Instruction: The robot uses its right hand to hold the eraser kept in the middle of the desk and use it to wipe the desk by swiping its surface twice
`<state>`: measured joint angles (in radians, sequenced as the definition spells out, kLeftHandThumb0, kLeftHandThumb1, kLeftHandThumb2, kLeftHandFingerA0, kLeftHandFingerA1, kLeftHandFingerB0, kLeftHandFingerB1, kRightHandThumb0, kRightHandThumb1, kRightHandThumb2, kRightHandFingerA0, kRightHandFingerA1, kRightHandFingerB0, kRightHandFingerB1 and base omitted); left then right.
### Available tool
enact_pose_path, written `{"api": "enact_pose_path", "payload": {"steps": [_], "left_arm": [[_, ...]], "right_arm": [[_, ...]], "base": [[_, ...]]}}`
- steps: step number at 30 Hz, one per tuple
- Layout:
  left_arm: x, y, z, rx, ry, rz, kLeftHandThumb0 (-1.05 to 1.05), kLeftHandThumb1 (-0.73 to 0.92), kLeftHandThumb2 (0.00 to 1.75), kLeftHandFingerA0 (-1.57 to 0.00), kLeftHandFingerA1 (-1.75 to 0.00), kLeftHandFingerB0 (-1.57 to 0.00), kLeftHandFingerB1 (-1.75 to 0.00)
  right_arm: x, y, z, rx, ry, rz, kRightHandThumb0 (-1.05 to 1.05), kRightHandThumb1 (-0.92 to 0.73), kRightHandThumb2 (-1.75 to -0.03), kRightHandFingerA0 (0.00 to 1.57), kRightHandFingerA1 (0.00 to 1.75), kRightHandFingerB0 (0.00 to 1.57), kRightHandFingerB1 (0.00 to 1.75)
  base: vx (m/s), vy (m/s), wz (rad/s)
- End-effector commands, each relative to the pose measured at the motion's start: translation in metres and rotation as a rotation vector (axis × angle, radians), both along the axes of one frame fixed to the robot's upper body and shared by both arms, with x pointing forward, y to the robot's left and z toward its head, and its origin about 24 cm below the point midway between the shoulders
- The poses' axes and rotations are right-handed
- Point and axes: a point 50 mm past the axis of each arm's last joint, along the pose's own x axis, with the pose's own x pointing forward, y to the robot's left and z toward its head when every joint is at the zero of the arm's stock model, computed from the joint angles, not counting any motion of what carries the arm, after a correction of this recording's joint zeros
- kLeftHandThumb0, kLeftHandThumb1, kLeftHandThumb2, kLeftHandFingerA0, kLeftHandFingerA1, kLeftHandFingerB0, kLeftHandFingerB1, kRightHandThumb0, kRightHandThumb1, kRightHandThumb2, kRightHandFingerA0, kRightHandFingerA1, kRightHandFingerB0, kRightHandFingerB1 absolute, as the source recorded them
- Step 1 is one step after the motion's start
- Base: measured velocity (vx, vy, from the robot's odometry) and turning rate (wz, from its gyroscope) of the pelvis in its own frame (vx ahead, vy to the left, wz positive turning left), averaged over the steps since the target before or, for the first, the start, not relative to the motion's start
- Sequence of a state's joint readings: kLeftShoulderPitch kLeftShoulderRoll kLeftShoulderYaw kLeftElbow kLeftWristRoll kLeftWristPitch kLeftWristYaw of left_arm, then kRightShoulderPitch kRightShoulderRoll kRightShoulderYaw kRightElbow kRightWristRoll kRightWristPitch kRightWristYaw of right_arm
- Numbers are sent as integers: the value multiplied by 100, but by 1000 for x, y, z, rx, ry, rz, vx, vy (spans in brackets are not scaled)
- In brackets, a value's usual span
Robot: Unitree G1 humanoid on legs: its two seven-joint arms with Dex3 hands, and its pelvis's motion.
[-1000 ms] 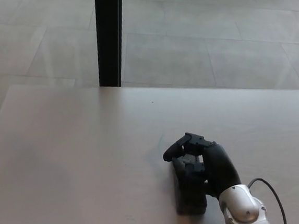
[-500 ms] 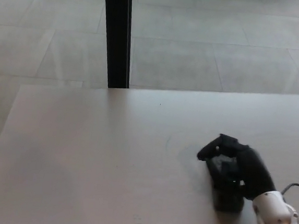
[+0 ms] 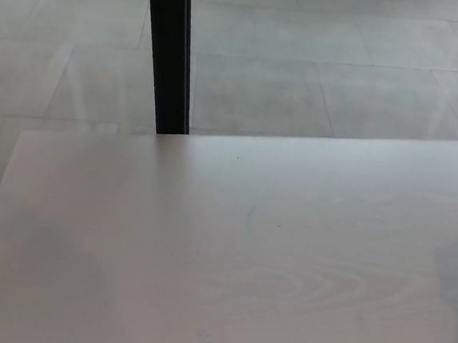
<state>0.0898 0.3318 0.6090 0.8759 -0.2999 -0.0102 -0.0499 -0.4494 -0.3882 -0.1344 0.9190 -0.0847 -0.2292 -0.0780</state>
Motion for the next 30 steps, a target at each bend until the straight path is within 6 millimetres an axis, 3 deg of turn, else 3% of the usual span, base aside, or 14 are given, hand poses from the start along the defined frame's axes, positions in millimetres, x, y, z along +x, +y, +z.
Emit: {"api": "enact_pose_path", "payload": {"steps": [1,2,3,4,6,7,12,13,15,17,18,19,22,30], "left_arm": [[0,8,8,27,-32,-1,-55,48,97,-60,-85,-34,-65],[0,8,8,34,-24,-6,-54,48,97,-60,-85,-34,-64],[1,7,9,35,-24,-5,-53,49,98,-62,-86,-35,-65],[1,7,9,35,-25,-7,-53,49,98,-61,-85,-34,-64],[1,8,7,32,-22,-6,-55,70,61,-55,-93,-40,-63],[2,7,7,36,-23,-8,-53,49,98,-64,-87,-35,-65],[4,7,8,30,-32,-1,-54,47,96,-64,-88,-35,-65],[4,7,8,26,-35,3,-56,68,60,-56,-97,-40,-65],[6,5,7,26,-36,-2,-57,68,60,-56,-97,-40,-65],[7,4,7,25,-40,-17,-54,48,97,-61,-86,-33,-64],[7,5,6,30,-28,-13,-55,69,61,-57,-96,-40,-66],[8,4,7,26,-29,-13,-50,50,98,-61,-86,-34,-65],[12,2,9,33,-34,-22,-50,52,99,-60,-86,-36,-65],[14,1,9,31,-36,-23,-53,71,62,-51,-88,-38,-62]], "right_arm": [[-17,-13,-21,77,100,-73,-27,-66,-81,89,175,63,154],[-14,-4,-24,76,93,-73,-26,-60,-96,91,175,70,155],[-12,2,-26,89,85,-61,-34,-53,-109,118,137,93,121],[-10,8,-27,122,72,-53,-24,-58,-99,94,175,74,153],[-5,23,-29,177,51,-28,-22,-63,-89,93,175,71,158],[1,38,-31,216,53,-3,-22,-64,-88,91,175,72,154],[14,72,-29,237,51,54,-20,-66,-84,92,175,68,158],[19,84,-27,255,45,84,-19,-67,-85,90,175,69,159],[23,95,-24,225,41,107,-21,-65,-86,91,175,70,155],[30,111,-20,220,38,155,-22,-65,-90,90,175,68,159],[34,119,-18,227,43,170,-23,-65,-91,89,175,67,160],[40,136,-14,232,65,215,-26,-67,-82,90,175,64,164],[43,166,-12,239,62,323,-27,-60,-92,92,175,68,168],[25,219,-22,187,102,563,-30,-57,-109,95,175,78,161]], "base": [[0,0,0],[0,0,0],[0,0,0],[0,0,0],[0,0,0],[0,0,0],[0,0,0],[0,0,0],[0,0,0],[0,0,0],[0,0,0],[0,0,0],[0,0,0],[0,0,0]]}}
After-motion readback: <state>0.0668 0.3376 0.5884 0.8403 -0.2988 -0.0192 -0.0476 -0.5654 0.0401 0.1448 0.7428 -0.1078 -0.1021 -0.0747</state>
